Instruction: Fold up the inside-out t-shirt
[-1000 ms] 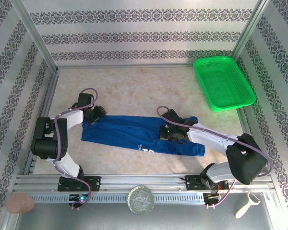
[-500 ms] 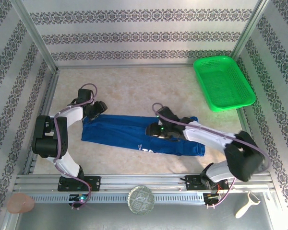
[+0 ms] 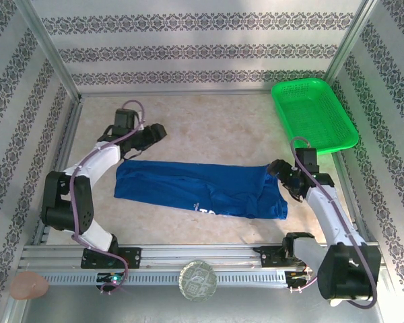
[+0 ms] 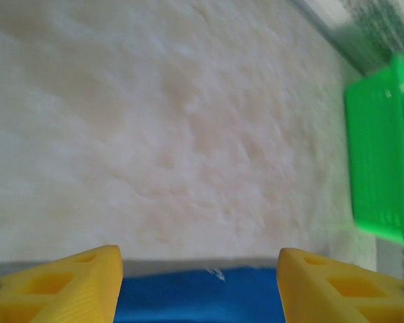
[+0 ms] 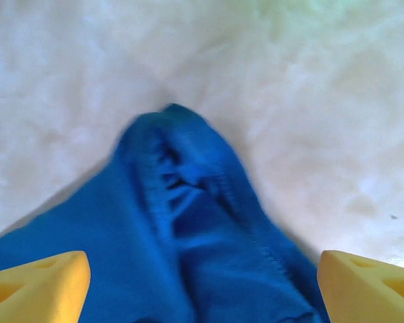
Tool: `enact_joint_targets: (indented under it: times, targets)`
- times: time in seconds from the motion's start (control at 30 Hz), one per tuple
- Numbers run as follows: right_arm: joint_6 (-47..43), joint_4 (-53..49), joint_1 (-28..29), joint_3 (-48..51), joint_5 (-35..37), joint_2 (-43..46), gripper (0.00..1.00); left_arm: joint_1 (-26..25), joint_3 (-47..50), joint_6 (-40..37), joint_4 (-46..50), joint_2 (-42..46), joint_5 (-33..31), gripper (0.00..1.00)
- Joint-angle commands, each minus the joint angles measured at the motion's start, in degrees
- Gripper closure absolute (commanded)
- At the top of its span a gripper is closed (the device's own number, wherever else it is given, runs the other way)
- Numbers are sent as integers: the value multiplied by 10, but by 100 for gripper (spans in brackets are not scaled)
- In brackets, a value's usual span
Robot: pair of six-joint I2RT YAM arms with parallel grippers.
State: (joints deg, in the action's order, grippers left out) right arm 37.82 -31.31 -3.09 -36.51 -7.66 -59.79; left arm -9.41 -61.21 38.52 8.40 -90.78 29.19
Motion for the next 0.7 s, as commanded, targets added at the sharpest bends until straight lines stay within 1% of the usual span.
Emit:
enact_joint_targets:
  times: [0.0, 0.2, 0.33, 0.47, 0.5, 0.57, 0.67]
  targets:
    - [-43, 5, -15, 6, -20, -31, 11, -69, 10, 31, -24, 0, 24, 38]
    - [-60, 57, -22, 13, -50, -104, 9, -194, 9, 76, -84, -51, 26, 38]
    - [-56, 97, -19, 24, -96, -151, 7, -257, 2, 98, -117, -95, 28, 38]
    - [-40, 127, 5, 39, -128, -177, 7, -294, 12, 125, -164, -131, 28, 38]
    - [-35, 135, 14, 43, -137, -180, 9, -299, 15, 131, -175, -138, 27, 38]
    - [-34, 131, 31, 44, -131, -169, 12, -305, 20, 138, -187, -150, 26, 38]
    - [-15, 136, 39, 54, -140, -151, 18, -311, 25, 145, -202, -165, 23, 38]
